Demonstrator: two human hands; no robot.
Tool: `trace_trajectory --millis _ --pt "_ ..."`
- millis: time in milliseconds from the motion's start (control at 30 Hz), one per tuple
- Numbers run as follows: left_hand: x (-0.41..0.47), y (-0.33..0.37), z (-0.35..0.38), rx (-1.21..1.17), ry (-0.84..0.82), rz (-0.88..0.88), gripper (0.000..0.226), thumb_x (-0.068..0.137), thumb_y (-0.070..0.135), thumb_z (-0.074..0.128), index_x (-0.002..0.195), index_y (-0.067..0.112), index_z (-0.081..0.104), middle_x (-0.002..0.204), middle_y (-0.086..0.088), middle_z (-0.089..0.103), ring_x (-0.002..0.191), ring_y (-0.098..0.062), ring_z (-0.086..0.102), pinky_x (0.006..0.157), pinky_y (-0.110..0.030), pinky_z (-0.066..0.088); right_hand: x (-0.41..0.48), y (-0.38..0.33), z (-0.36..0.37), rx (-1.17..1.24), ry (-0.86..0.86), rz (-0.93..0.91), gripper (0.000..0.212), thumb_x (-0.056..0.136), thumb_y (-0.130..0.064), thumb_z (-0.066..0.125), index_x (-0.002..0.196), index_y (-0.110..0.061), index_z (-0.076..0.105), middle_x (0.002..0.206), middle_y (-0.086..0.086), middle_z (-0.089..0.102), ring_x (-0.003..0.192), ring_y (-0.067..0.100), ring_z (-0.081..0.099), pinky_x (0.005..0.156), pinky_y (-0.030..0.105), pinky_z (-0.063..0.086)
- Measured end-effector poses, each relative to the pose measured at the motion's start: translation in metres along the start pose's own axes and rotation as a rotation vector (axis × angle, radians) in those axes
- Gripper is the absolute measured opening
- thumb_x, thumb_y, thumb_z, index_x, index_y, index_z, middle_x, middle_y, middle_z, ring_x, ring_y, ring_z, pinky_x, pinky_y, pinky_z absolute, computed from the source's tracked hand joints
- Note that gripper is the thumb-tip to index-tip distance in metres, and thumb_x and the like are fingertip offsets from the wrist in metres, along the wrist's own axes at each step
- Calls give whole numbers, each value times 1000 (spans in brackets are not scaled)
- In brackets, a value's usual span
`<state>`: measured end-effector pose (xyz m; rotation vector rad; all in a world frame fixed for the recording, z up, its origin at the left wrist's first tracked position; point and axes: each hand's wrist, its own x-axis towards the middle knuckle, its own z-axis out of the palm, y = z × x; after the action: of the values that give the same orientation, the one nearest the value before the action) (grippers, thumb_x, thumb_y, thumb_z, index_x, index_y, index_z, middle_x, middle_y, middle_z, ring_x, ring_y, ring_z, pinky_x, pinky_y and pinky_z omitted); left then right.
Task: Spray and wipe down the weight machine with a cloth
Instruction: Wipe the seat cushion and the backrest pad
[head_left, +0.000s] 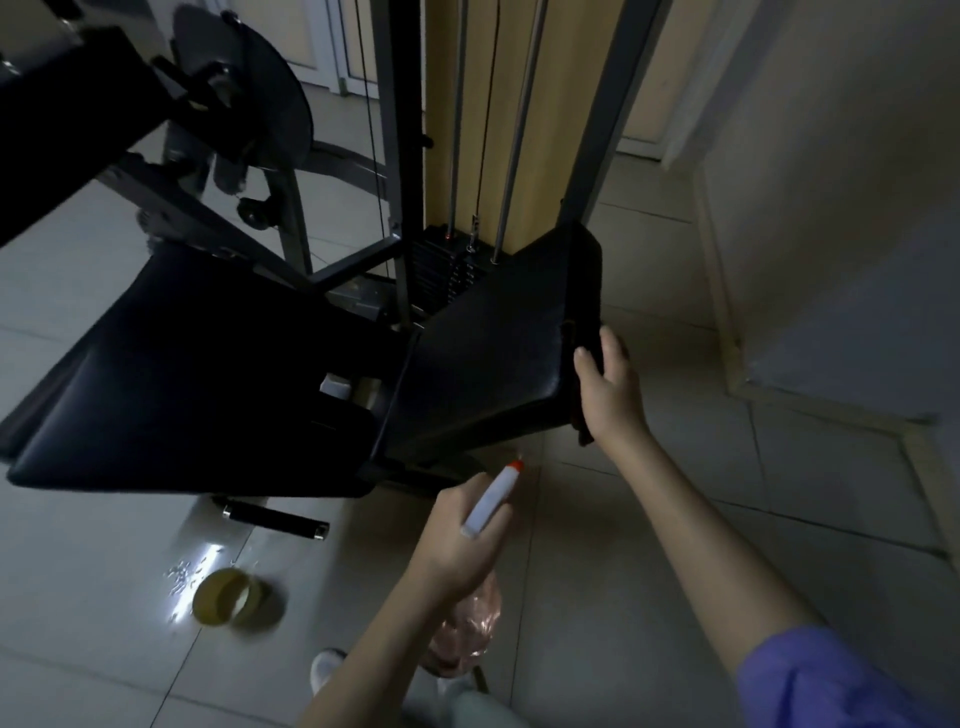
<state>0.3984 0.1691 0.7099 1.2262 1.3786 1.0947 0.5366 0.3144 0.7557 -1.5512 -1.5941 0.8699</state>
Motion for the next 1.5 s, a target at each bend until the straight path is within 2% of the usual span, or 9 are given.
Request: trace_trajectory --millis 333,567,700,833,933,1033,1267,1400,1500 --pt "-12 -29 -17 -43 201 -186 43 79 38 54 91 -3 60 76 -21 58 67 -17 52 59 -30 40 -1 0 2 6 41 -28 39 100 -19 40 139 -16 40 133 -4 45 119 12 45 96 27 39" --pt "-17 -45 -25 -85 272 -261 15 88 29 56 80 16 55 80 0 54 74 -8 51 64 -21 41 -1 0 3 11 62 -32 43 100 -17 40 143 -13 36 139 5 44 124 13 43 100 25 36" --pt "-19 -54 -30 -111 335 -327 43 77 49 57 67 7 52 61 0 47 59 -15 46 56 -35 38 -3 -1 5 -18 92 -52 42 100 -16 40 142 -12 37 137 4 45 117 5 40 93 17 33" --pt "-23 -58 -32 -122 366 -367 30 76 48 55 59 25 45 58 2 42 56 -17 42 54 -35 34 -4 6 9 -88 127 -136 43 99 -21 39 142 -17 37 140 2 43 126 11 41 100 25 37" --pt "-25 -57 -31 -79 338 -360 22 79 44 55 76 22 54 68 -7 52 65 -17 49 59 -33 40 -9 14 14 -138 148 -250 49 94 -28 36 142 -18 37 146 3 39 135 19 36 109 41 36" --pt "-24 -58 -29 -22 320 -359 11 90 24 57 88 14 60 78 -8 58 73 -15 52 64 -27 40 -19 20 13 -243 169 -462 46 94 -16 40 139 -8 40 146 9 36 138 22 30 114 25 26" --pt "-24 -60 -29 11 351 -367 9 92 22 57 86 16 58 78 -9 56 68 -12 50 63 -25 38 -26 52 21 -927 45 -1204 41 95 -2 38 134 -12 43 142 10 38 133 27 35 115 41 19" --pt "-24 -63 -30 42 374 -361 16 91 17 57 96 4 63 79 -20 57 67 -17 50 63 -28 40 -24 61 30 -1129 89 -1235 46 93 -4 38 137 -13 40 144 10 35 134 25 33 115 40 13" --pt "-27 -62 -30 40 369 -350 17 91 16 57 75 12 54 64 -5 45 59 -14 44 59 -28 38 -27 67 58 -1303 29 -1300 51 88 -6 38 138 -9 34 144 14 30 134 27 29 116 42 4"
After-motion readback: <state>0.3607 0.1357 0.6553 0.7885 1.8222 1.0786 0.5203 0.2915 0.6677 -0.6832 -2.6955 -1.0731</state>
